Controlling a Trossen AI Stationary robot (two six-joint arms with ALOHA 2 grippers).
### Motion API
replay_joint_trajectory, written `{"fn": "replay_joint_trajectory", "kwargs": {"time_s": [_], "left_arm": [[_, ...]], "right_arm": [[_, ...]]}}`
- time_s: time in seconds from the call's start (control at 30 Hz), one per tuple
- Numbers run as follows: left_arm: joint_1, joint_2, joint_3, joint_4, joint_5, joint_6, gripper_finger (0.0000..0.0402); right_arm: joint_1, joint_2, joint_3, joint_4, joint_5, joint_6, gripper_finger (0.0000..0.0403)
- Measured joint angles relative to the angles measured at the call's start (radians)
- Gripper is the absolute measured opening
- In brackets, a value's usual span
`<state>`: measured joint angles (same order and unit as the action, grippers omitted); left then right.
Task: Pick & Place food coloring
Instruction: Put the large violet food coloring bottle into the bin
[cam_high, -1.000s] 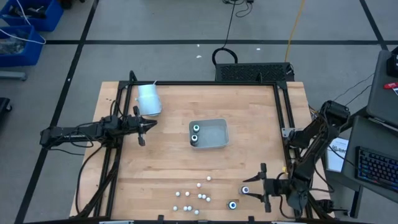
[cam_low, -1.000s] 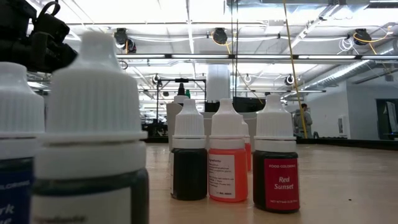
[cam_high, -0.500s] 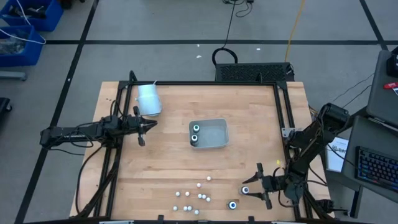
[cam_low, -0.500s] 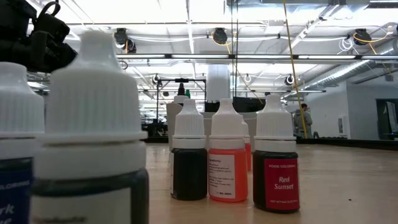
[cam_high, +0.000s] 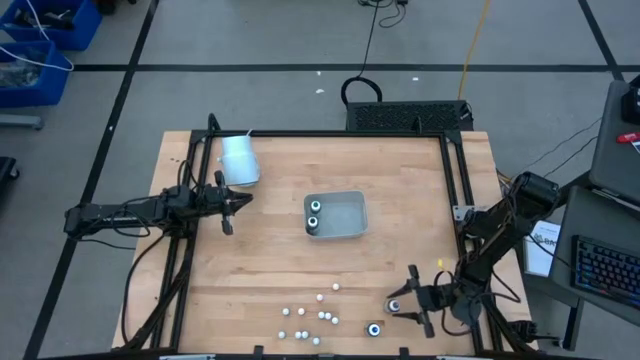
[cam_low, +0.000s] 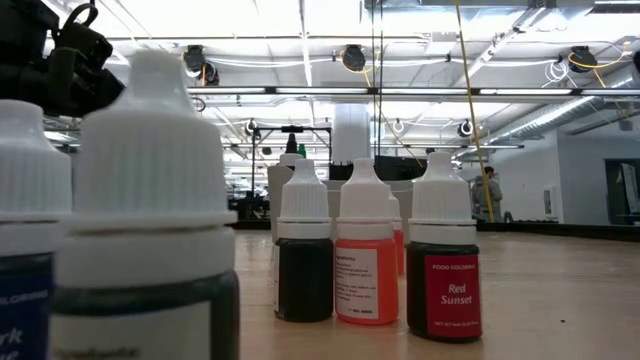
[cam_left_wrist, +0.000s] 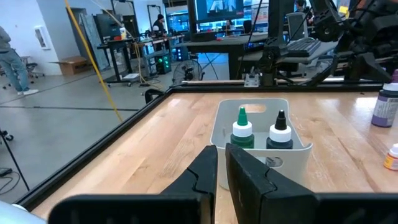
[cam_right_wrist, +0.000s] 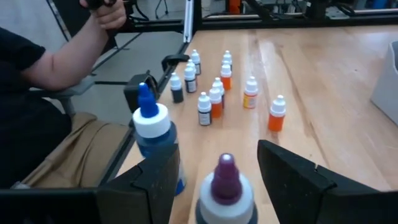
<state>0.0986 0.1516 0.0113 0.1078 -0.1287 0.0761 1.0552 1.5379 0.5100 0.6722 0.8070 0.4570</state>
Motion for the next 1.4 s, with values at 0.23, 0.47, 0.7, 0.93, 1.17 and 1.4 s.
{"fn": "replay_joint_trajectory", "kwargs": {"time_s": [0.23,0.47,0.7,0.93,1.17,1.4], "left_arm": [[0.0,0.0,0.0,0.0,0.0,0.004,0.0042],[0.0,0.0,0.0,0.0,0.0,0.004,0.0042],[0.0,0.0,0.0,0.001,-0.001,0.007,0.0042],[0.0,0.0,0.0,0.001,-0.001,0.006,0.0042],[0.0,0.0,0.0,0.001,-0.002,0.006,0.0042],[0.0,0.0,0.0,0.001,-0.003,0.006,0.0042]], "right_arm": [[-0.001,0.0,0.0,-0.064,0.0,0.065,0.0208],[-0.001,0.0,0.0,-0.091,-0.027,0.088,0.0199],[-0.001,0.0,0.0,-0.094,-0.05,0.091,0.0156],[-0.001,0.0,0.0,-0.095,-0.05,0.085,0.0112],[-0.003,-0.002,0.0,-0.093,-0.023,0.067,0.0116],[-0.027,-0.074,0.0,-0.072,-0.057,-0.012,0.0112]]}}
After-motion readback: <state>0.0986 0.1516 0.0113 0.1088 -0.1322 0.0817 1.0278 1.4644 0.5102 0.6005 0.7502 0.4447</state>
